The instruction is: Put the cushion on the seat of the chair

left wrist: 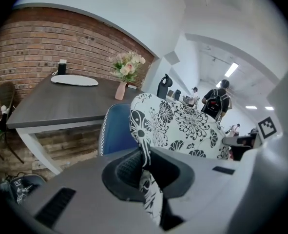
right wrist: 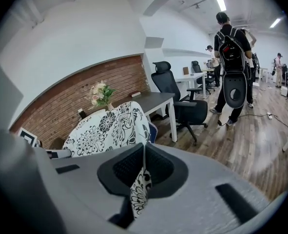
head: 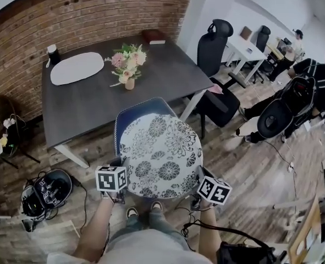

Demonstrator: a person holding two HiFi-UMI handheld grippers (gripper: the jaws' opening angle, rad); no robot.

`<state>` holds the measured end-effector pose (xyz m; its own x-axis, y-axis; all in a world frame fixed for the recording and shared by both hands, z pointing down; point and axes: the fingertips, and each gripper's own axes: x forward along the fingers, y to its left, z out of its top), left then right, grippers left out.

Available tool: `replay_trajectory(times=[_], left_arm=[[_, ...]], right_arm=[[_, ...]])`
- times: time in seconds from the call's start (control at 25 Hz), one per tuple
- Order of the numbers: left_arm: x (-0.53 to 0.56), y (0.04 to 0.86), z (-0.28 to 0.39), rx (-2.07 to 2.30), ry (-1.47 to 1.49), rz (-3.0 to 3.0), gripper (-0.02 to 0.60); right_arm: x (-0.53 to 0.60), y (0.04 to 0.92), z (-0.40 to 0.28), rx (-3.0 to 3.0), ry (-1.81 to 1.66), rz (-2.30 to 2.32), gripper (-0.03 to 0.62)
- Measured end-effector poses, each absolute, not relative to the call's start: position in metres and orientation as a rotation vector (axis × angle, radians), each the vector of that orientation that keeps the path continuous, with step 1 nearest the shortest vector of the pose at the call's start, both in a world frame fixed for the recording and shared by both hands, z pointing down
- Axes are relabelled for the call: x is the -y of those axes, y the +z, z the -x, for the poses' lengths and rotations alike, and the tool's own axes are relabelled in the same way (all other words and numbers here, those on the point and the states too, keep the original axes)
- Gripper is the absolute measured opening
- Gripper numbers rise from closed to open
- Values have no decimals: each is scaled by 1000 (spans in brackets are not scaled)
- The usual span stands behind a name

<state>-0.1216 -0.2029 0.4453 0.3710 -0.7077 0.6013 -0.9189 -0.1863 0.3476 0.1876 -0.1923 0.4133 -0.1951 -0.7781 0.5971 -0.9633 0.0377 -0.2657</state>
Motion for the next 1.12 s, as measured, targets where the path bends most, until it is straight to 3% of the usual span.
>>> replay_trajectory(times=[0.48, 1.12], left_arm=[[195, 490, 118, 1426, 449, -1821, 18], [143, 653, 86, 1368, 549, -1574, 18]], right_arm=[[219, 457, -189, 2028, 949, -1603, 14], [187, 611, -217, 1874, 1144, -1434, 14]])
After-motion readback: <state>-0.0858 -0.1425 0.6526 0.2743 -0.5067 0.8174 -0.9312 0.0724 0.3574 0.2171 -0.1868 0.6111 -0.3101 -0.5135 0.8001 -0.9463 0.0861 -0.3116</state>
